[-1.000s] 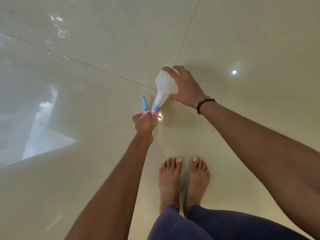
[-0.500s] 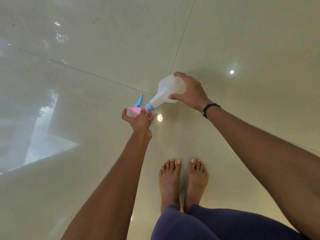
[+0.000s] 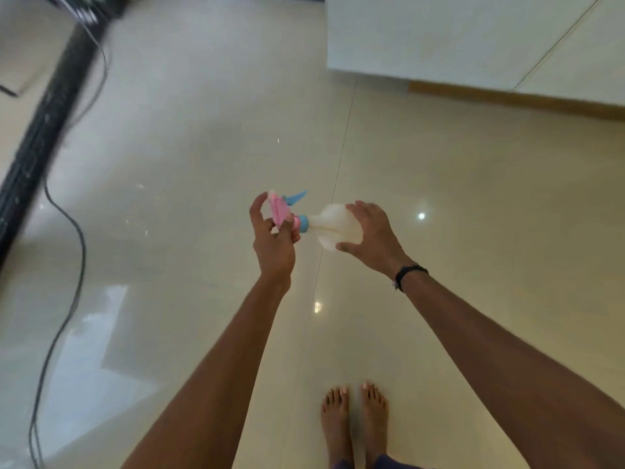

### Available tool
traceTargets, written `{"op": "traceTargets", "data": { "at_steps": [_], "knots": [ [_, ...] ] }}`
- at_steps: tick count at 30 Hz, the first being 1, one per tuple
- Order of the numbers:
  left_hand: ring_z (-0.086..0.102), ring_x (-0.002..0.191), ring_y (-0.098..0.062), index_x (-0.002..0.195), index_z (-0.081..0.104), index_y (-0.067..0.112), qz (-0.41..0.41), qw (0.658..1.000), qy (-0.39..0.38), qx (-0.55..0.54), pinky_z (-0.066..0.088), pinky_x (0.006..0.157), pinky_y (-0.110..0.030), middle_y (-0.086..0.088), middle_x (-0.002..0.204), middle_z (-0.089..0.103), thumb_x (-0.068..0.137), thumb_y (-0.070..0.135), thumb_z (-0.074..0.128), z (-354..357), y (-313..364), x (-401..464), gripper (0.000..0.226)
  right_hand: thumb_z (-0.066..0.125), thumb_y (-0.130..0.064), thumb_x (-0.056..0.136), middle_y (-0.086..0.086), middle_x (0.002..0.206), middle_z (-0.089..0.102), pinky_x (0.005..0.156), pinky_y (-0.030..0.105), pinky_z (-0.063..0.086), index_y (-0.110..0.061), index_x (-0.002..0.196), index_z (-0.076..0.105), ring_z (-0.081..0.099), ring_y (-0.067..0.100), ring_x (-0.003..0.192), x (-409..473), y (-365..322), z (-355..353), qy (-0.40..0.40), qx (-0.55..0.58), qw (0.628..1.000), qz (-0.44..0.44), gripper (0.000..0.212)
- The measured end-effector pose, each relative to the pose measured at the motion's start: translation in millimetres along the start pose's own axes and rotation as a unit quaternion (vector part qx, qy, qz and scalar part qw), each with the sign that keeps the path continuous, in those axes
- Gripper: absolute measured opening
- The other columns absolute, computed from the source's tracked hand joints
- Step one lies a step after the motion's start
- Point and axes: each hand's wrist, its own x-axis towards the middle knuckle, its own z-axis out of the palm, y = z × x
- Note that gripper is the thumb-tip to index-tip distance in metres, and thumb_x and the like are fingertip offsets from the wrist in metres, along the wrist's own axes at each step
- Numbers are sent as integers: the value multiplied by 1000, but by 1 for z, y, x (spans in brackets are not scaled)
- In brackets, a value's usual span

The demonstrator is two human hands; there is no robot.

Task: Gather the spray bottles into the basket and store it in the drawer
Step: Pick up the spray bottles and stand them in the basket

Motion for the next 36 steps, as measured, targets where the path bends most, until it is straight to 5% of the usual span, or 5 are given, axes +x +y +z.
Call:
{"op": "traceTargets", "data": {
  "at_steps": [9, 13, 20, 24, 36],
  "knots": [
    [64, 99, -23, 122, 40, 15, 129, 967, -192, 110, 54, 79, -24, -9, 111, 67, 92, 20, 59, 109, 187, 51, 36, 66, -27, 87, 2, 139, 49, 103, 34, 37, -24, 134, 49, 44, 21, 126, 60, -60, -186, -24, 54, 998, -32, 51],
    [67, 91, -6, 121, 45, 11, 151, 942, -283, 96, 53, 80, -19, -4, 104, 69, 93, 18, 59, 182, 242, 87, 33, 66, -27, 86, 2, 126, 60, 91, 34, 44, -20, 127, 53, 55, 23, 112, 108, -52, -251, -1, 121, 992, -42, 44],
    [61, 105, -8, 129, 41, 23, 131, 949, -266, 107, 53, 85, -19, 5, 117, 61, 80, 21, 74, 315, 280, 137, 59, 73, -36, 79, 2, 93, 70, 71, 34, 51, -15, 103, 65, 62, 18, 82, 189, -15, -331, 243, 148, 959, -19, 33],
    [61, 108, -9, 118, 57, 15, 189, 945, -227, 143, 53, 93, -30, 4, 114, 66, 83, 18, 72, 376, 294, 153, 39, 68, -27, 86, 6, 88, 69, 65, 27, 47, -11, 106, 64, 62, 20, 81, 230, -15, -372, 381, 128, 916, -11, 26],
    [61, 111, -12, 125, 54, 5, 231, 858, -419, 189, 49, 101, -35, -5, 122, 63, 87, -1, 61, 463, 386, 317, 38, 64, -16, 89, 14, 138, 49, 114, 29, 29, -3, 138, 39, 38, 22, 132, 369, -9, -432, 402, 124, 903, -88, 57]
  ]
}}
